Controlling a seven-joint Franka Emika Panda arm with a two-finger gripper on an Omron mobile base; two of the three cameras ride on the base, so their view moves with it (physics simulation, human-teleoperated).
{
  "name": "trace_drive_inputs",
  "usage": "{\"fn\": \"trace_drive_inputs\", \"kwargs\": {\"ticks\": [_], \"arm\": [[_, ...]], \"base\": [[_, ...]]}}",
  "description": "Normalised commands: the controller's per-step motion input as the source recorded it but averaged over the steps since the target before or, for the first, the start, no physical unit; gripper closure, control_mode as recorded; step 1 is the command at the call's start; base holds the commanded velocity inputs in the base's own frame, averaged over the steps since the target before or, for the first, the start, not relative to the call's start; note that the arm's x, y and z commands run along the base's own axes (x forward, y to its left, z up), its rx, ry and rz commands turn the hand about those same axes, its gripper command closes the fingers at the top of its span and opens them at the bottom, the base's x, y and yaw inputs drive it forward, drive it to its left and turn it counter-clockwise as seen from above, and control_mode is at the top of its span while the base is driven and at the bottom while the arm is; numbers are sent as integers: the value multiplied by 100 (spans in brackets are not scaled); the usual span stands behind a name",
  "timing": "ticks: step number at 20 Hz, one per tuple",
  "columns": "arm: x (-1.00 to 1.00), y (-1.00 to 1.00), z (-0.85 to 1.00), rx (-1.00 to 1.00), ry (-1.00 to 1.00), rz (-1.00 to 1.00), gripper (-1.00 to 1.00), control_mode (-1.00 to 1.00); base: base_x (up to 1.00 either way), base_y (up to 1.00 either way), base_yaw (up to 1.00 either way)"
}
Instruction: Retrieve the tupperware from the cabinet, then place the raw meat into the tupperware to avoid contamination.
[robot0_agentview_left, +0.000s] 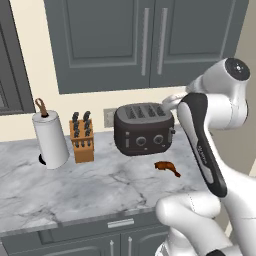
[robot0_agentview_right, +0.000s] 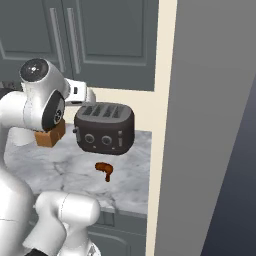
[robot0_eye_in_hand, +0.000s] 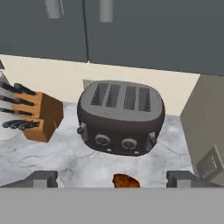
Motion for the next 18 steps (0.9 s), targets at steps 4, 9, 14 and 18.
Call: {"fn": "trace_drive_inputs", "kwargs": {"ticks": [4,9,14,18], "arm": [[-18,4,26,0,-27,3,-100,-100],[-14,1,21,0,-26,4,-100,-100],[-8,0,23,0,-24,3,-100,-100],[-4,0,21,0,-22,2,-100,-100]], "base": [[0,0,0],[0,0,0],[0,0,0],[0,0,0]]}}
